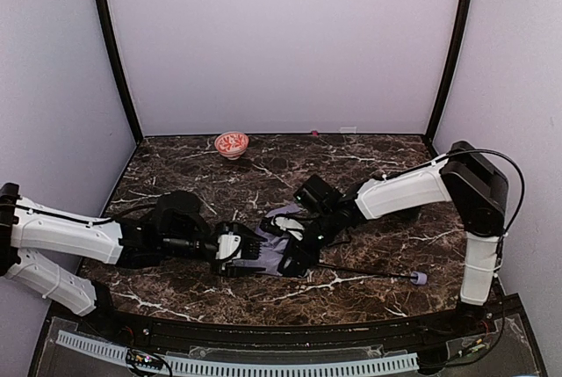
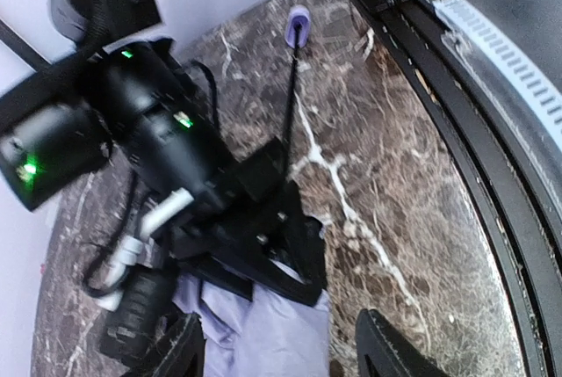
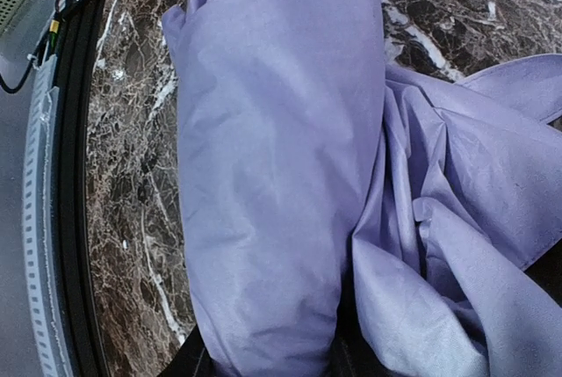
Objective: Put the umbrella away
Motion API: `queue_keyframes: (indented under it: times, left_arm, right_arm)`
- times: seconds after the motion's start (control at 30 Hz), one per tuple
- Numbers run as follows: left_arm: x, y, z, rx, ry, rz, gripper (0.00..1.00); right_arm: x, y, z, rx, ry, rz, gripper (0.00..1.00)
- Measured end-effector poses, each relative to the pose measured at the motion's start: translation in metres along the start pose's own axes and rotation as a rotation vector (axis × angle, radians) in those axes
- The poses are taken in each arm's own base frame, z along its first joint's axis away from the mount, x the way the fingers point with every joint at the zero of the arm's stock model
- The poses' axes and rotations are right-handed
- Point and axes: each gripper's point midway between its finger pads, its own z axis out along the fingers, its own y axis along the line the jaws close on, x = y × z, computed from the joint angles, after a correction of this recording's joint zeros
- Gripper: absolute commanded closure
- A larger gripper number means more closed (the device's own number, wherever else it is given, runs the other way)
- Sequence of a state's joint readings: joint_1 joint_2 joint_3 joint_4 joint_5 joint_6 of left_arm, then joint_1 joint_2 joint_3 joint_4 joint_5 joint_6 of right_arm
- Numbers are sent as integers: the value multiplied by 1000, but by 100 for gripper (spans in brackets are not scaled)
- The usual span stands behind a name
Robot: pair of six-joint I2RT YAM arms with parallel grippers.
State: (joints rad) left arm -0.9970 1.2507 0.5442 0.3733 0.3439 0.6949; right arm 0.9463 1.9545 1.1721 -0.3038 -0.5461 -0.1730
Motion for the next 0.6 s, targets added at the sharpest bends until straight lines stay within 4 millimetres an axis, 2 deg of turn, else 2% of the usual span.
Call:
queue_keyframes:
  times: [0.13, 0.33, 0.47, 0.6]
  left_arm:
    - [38, -23, 15, 80, 146, 19, 34]
    - [75, -33, 27, 121, 283, 52, 34]
    - [85, -26, 43, 121, 330, 73, 35]
    - [95, -29, 53, 142, 357, 70, 41]
  right_arm:
    - [0, -1, -1, -89, -8, 54, 78]
    - [5, 7, -1, -215, 16, 111, 78]
    - [6, 7, -2, -253, 24, 138, 77]
    - [9, 9, -3, -270, 37, 151, 75]
